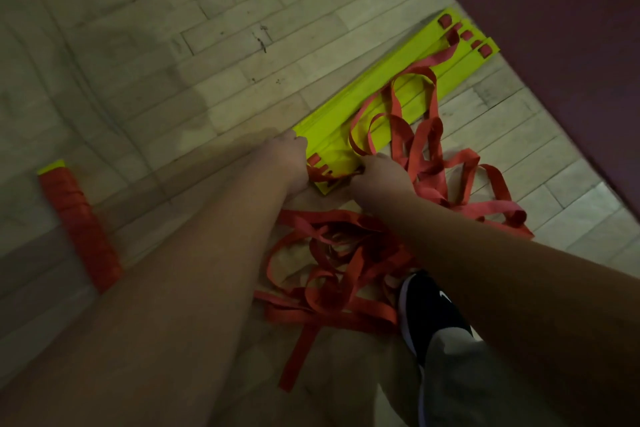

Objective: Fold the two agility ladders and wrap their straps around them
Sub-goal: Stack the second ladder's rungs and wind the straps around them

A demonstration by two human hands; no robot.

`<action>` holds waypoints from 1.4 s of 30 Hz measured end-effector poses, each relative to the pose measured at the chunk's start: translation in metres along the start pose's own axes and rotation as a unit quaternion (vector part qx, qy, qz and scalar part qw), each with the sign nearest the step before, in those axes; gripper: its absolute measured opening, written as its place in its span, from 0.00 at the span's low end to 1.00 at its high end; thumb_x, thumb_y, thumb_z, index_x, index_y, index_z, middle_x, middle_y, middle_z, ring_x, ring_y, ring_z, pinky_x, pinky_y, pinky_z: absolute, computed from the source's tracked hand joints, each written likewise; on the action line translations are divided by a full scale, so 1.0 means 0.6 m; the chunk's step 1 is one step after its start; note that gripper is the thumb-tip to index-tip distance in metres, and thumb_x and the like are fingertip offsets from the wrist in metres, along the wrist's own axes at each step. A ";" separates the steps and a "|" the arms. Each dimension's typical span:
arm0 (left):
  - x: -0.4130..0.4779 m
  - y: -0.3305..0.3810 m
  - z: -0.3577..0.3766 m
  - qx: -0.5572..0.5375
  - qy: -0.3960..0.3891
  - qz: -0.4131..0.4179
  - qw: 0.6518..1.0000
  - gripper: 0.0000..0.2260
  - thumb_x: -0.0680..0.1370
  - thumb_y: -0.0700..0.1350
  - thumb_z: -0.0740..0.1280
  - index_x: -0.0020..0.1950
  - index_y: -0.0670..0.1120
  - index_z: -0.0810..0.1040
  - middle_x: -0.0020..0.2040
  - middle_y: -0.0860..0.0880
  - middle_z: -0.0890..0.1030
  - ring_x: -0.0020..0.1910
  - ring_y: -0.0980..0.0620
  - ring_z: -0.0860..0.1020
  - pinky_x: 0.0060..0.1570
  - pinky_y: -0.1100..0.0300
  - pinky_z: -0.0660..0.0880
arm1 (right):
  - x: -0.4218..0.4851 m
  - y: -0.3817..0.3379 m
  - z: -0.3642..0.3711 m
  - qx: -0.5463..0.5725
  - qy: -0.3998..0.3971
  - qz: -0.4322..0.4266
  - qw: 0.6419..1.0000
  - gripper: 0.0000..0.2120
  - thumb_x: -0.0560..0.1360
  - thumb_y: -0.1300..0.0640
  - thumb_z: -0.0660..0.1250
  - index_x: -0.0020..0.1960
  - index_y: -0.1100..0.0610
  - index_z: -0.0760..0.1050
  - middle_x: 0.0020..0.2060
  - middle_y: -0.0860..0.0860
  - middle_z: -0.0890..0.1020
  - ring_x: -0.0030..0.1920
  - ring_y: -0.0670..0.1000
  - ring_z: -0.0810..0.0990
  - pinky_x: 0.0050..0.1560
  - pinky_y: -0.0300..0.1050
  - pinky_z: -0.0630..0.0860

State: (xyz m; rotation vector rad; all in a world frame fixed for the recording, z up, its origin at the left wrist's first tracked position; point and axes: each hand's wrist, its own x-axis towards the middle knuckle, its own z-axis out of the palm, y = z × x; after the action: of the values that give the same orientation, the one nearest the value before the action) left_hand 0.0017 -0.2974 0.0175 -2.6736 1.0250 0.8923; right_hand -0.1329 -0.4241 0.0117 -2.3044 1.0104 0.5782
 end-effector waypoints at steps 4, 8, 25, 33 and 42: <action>-0.010 -0.005 -0.003 -0.012 -0.009 0.003 1.000 0.19 0.82 0.46 0.66 0.73 0.46 0.78 0.72 0.38 0.76 0.70 0.36 0.78 0.65 0.47 0.79 | -0.013 0.000 0.009 0.029 0.001 0.001 1.000 0.18 0.80 0.57 0.64 0.68 0.61 0.80 0.68 0.62 0.78 0.68 0.67 0.78 0.65 0.55 0.76; -0.018 -0.010 0.007 -0.087 0.009 -0.027 0.996 0.18 0.81 0.51 0.69 0.68 0.45 0.83 0.68 0.37 0.76 0.66 0.36 0.79 0.65 0.47 0.78 | -0.028 -0.002 0.020 0.077 0.021 0.014 0.997 0.18 0.78 0.57 0.65 0.65 0.62 0.81 0.66 0.62 0.81 0.68 0.66 0.78 0.65 0.54 0.76; -0.014 -0.010 0.056 -0.208 0.014 -0.119 0.971 0.29 0.83 0.57 0.68 0.76 0.38 0.72 0.74 0.34 0.73 0.73 0.34 0.74 0.69 0.46 0.73 | -0.054 -0.013 0.050 0.178 0.051 0.025 0.982 0.29 0.78 0.53 0.63 0.79 0.48 0.77 0.77 0.53 0.77 0.75 0.57 0.76 0.76 0.50 0.73; -0.016 0.002 0.071 -0.230 -0.004 -0.146 0.962 0.57 0.67 0.75 0.77 0.80 0.39 0.62 0.76 0.34 0.68 0.76 0.36 0.71 0.71 0.44 0.73 | -0.039 -0.005 0.050 0.185 0.048 0.044 0.981 0.28 0.80 0.60 0.63 0.80 0.50 0.76 0.80 0.54 0.74 0.77 0.59 0.75 0.75 0.55 0.74; -0.011 0.000 0.069 -0.211 0.054 -0.155 0.964 0.35 0.77 0.61 0.73 0.76 0.42 0.71 0.77 0.38 0.70 0.76 0.35 0.71 0.71 0.41 0.72 | -0.039 -0.004 0.036 0.200 0.049 0.057 0.977 0.30 0.80 0.61 0.60 0.81 0.50 0.74 0.76 0.55 0.78 0.74 0.60 0.78 0.75 0.55 0.75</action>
State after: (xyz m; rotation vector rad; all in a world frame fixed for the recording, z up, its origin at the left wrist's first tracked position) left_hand -0.0221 -0.2801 -0.0126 -3.1408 0.4416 0.9988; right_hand -0.1490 -0.3965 0.0098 -1.9440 1.1895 0.2743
